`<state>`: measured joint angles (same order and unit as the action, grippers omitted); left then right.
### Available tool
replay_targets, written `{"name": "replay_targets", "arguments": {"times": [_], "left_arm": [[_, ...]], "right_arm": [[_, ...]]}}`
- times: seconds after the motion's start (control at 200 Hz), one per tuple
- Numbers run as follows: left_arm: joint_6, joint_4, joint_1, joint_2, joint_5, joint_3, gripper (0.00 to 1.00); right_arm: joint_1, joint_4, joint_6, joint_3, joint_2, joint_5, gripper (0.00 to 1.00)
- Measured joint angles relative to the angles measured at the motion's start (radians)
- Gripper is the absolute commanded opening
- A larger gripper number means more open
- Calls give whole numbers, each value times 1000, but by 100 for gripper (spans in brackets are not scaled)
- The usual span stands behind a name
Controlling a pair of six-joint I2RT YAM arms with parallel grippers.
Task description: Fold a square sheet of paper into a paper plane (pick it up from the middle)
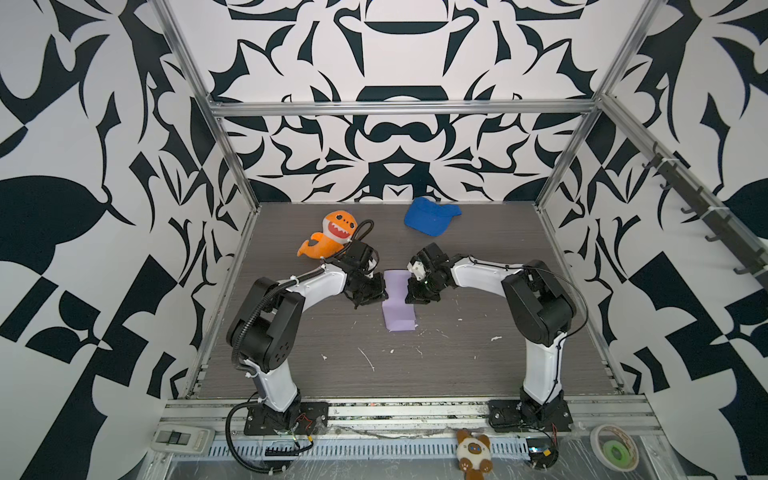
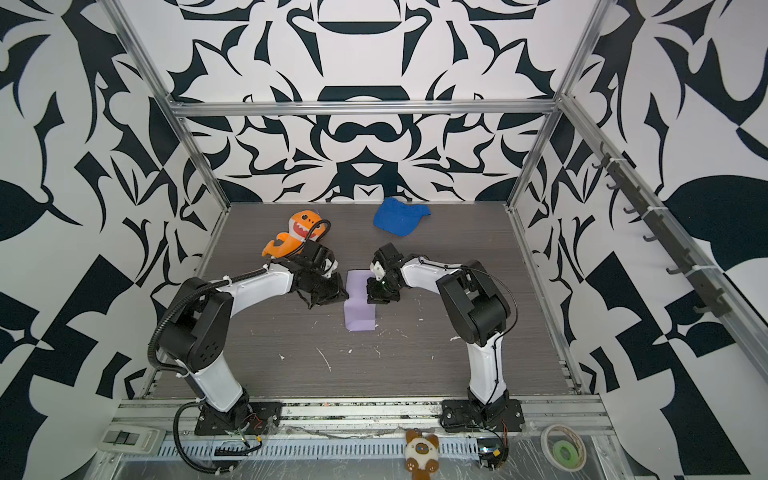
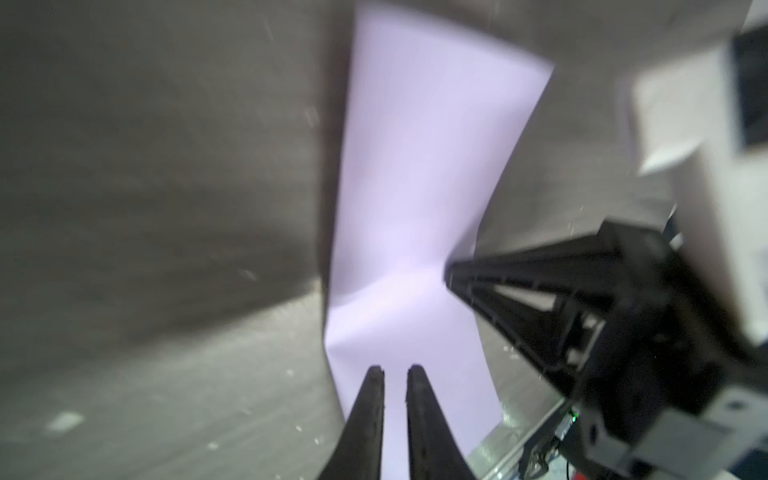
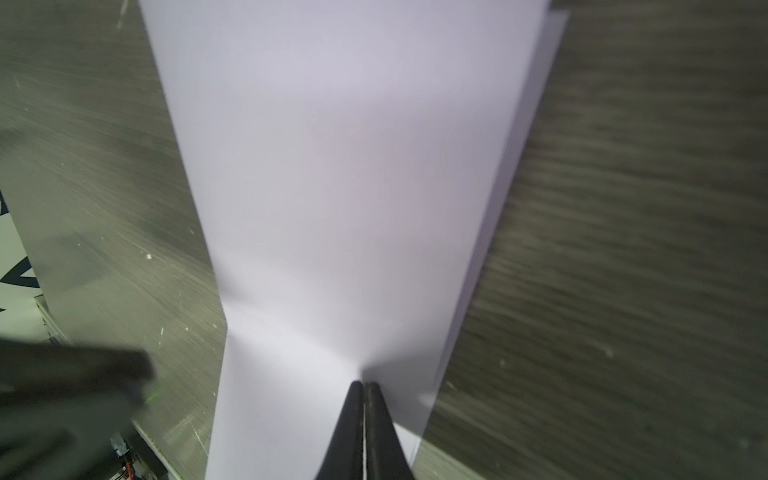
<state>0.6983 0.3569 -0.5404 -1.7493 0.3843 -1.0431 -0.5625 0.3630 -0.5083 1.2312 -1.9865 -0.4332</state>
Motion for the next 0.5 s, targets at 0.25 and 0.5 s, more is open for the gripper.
{"name": "replay_targets", "arguments": {"times": [0.25,0.5], "left_arm": [[47,-2,-32,-8,24,55,16],[37,6,-34,-15,-6,88,16]], "right_arm": [[0,11,8,10,-4,0,9],[0,13,11,11,-5,1,9]]}}
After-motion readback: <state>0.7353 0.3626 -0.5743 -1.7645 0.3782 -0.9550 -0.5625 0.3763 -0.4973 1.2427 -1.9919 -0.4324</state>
